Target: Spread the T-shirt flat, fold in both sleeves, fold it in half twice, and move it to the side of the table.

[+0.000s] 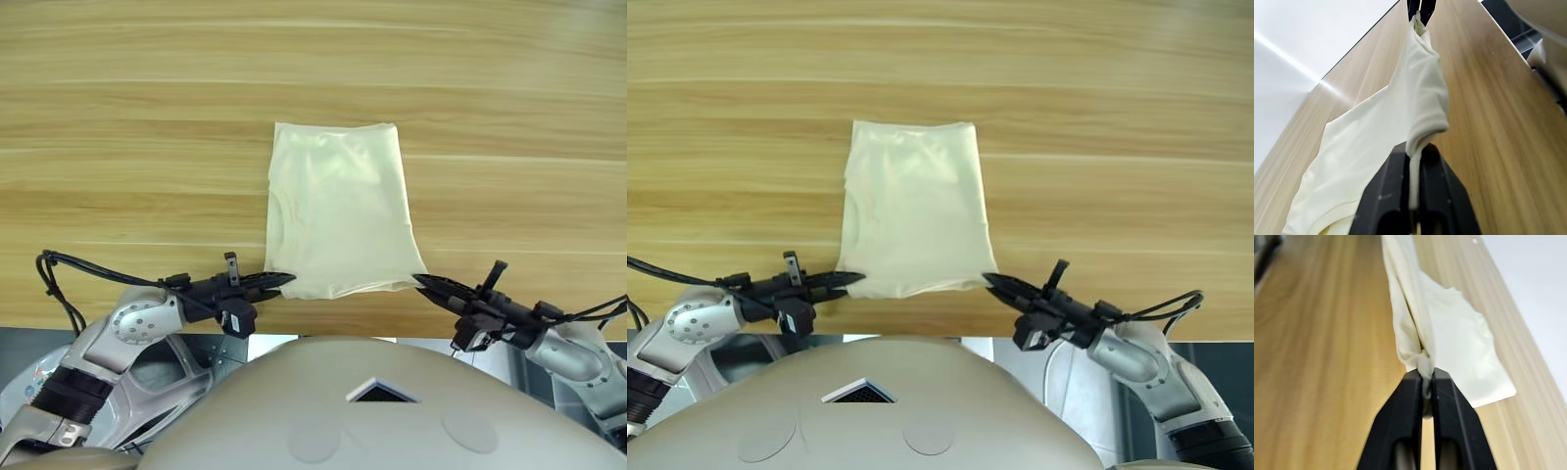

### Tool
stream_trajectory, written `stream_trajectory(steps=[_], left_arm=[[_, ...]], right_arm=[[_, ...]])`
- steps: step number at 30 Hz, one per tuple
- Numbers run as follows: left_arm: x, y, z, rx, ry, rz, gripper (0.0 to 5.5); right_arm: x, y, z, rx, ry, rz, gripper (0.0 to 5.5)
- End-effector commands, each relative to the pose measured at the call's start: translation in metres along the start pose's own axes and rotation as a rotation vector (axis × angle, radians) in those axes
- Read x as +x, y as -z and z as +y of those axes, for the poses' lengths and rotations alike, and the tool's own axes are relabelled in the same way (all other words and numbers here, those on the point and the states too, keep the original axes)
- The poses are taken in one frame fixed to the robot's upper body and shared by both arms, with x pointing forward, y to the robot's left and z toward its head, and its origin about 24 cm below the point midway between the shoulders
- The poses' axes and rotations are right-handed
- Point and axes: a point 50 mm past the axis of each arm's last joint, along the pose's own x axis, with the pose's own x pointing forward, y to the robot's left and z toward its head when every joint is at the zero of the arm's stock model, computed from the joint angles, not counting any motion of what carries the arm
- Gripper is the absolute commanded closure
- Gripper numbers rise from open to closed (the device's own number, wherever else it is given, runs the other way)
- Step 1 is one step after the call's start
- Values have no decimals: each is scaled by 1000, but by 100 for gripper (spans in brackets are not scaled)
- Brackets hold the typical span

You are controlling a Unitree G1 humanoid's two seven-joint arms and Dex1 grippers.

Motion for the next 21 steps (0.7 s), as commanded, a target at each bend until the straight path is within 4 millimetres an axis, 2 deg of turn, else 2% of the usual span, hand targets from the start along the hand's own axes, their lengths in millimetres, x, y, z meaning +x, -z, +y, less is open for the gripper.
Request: stream_trajectory(steps=[1,5,9,15,21], left_arm=[[7,10,37,-24,-209,-9,545],[22,29,63,-43,-357,24,545],[37,45,86,-68,-475,70,545],[58,71,100,-88,-526,187,545],[74,85,119,-92,-573,219,545]], right_arm=[[13,5,-23,-16,51,-17,541],[41,15,-41,-25,101,-56,541],[73,28,-71,-27,226,-53,541],[115,49,-100,52,360,-9,541],[140,67,-118,60,410,50,541]])
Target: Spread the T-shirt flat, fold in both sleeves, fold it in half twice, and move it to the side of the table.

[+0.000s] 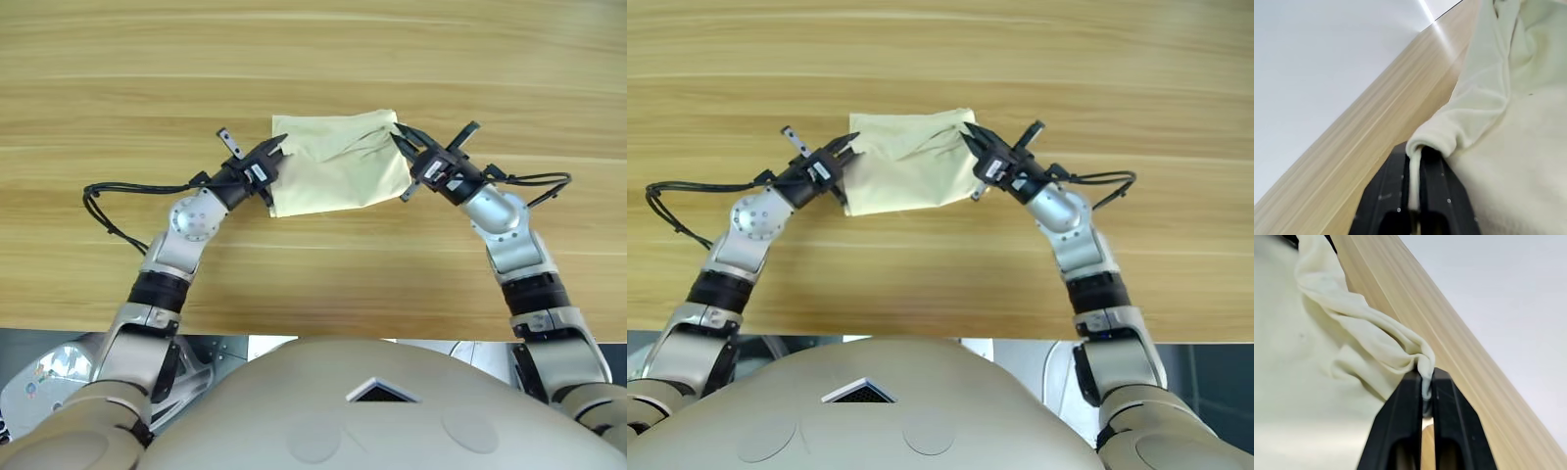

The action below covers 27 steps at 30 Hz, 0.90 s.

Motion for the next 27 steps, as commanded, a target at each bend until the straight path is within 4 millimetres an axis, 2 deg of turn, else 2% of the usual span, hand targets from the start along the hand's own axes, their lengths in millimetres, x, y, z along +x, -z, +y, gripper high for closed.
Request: stream_trajectory(steps=[1,2,3,4,10,13,16,18,20,24,26,27], left_arm=[[16,3,7,0,-32,14,545],[20,3,10,-20,-47,14,545],[23,5,13,-43,-64,19,545],[26,7,15,-66,-78,32,509],[30,22,12,-139,-117,116,414],[29,28,13,-151,-137,153,372],[32,33,19,-151,-157,183,322],[33,35,31,-159,-228,200,280],[29,38,46,-192,-349,208,237],[16,44,55,-265,-519,210,233],[13,43,54,-275,-556,199,233],[14,39,54,-266,-562,174,233]], right_arm=[[16,10,-6,-25,14,40,541],[20,14,-6,-29,17,60,541],[23,17,-6,-31,23,75,497],[28,21,-7,-29,35,92,479],[52,31,-12,-7,107,172,372],[58,34,-16,-5,146,199,324],[63,36,-21,-11,189,232,268],[66,37,-26,-13,247,264,220],[64,41,-32,-10,300,297,216],[54,48,-44,64,408,327,216],[52,41,-52,113,473,256,216],[52,36,-49,103,459,213,216]])
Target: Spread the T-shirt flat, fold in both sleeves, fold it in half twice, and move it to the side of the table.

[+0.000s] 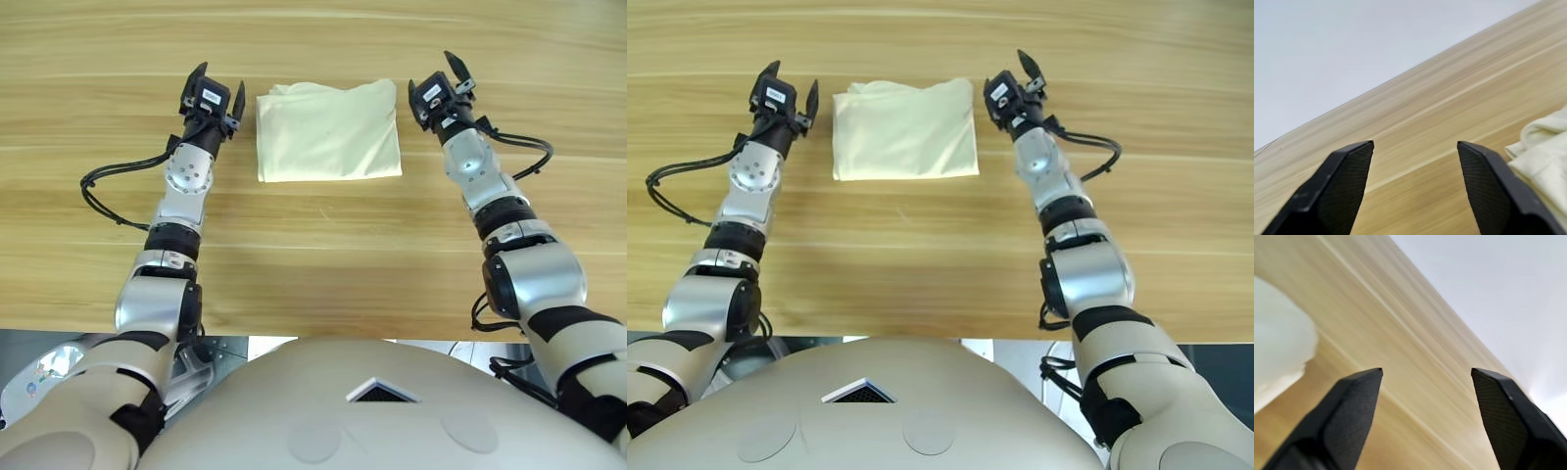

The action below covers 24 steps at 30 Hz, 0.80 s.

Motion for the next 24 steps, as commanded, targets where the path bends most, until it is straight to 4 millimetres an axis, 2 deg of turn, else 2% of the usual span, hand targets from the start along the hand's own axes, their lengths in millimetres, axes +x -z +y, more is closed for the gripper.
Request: stream_trajectory(steps=[1,4,8,11,14,20,24], left_arm=[[-4,-11,-4,11,-32,-76,233],[-7,-32,-18,81,32,-199,233],[-16,-47,-49,208,200,-306,233],[-13,-45,-63,329,289,-299,233],[-5,-32,-78,521,424,-228,233],[16,-18,-72,561,392,-72,233],[18,-11,-69,565,375,-39,233]], right_arm=[[-7,-17,3,31,-12,-143,216],[-32,-25,28,5,-109,-222,216],[-70,-13,44,-12,-168,-166,216],[-81,-1,46,-25,-178,-96,216],[-87,2,42,-35,-167,-73,216],[-92,-3,49,-45,-207,-74,216],[-101,-1,49,-46,-230,-49,216]])
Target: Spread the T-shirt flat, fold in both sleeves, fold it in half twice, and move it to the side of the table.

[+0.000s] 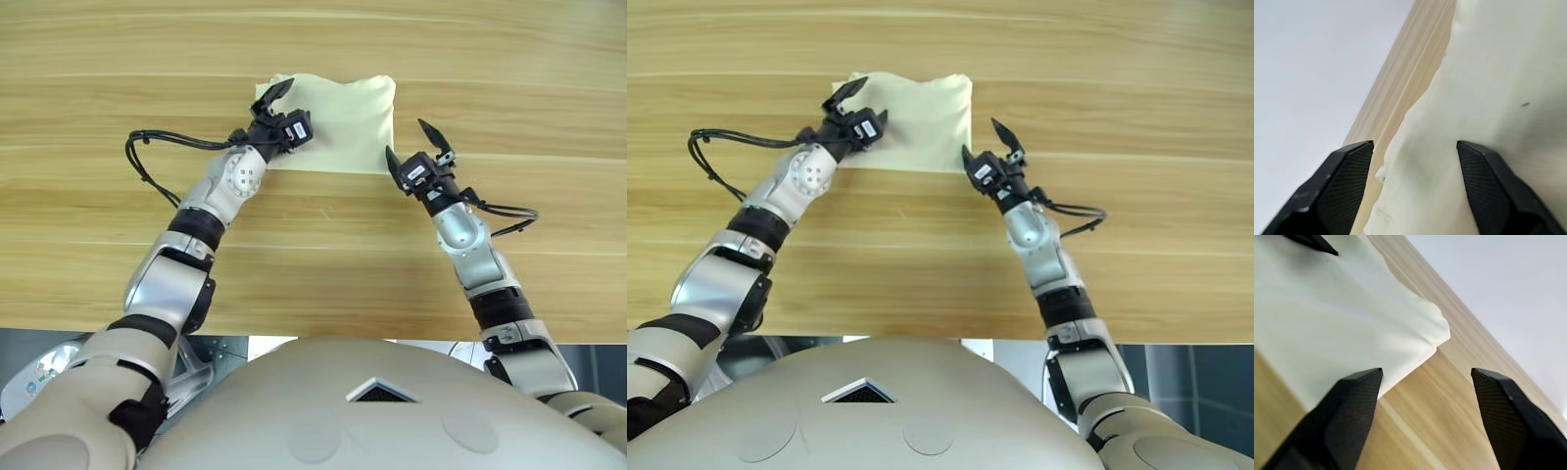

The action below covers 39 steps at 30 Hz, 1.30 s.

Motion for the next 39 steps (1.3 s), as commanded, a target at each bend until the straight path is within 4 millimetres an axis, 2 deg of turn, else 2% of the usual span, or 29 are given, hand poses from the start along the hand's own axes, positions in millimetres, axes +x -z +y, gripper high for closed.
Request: stream_trajectory(steps=[1,7,10,12,15,18,20,22,24,27,29,32,34,38,39], left_arm=[[-2,7,-6,-3,15,33,233],[-6,-4,-6,0,-18,-71,233],[-14,-10,-2,-9,-77,-130,233],[-21,-11,14,-21,-197,-140,233],[-38,-20,45,-82,-427,-189,233],[-64,-15,71,-250,-747,-154,233],[-76,-3,76,-409,-901,-101,233],[-80,9,71,-540,-977,-54,233],[-79,15,65,-610,-1000,-34,233],[-75,18,60,-672,-1000,-31,233],[-74,15,58,-688,-992,-56,233],[-77,14,56,-700,-990,-69,233],[-79,13,54,-703,-985,-74,233],[-82,15,54,-703,-983,-68,233],[-83,16,54,-701,-986,-66,233]], right_arm=[[-7,3,-1,-18,-23,37,216],[-8,-6,-24,-45,61,10,216],[0,-30,-27,-40,71,-92,216],[8,-44,-26,-41,67,-149,216],[29,-60,-23,-58,51,-204,216],[67,-70,-12,-56,-23,-215,216],[91,-75,-5,-9,-66,-203,216],[113,-78,4,41,-100,-160,216],[122,-76,15,62,-139,-116,216],[126,-66,30,75,-175,-27,216],[126,-51,28,101,-140,71,216],[115,-14,11,168,-51,260,216],[105,10,-8,272,29,370,216],[73,59,-46,757,280,592,216],[66,68,-57,821,356,621,216]])
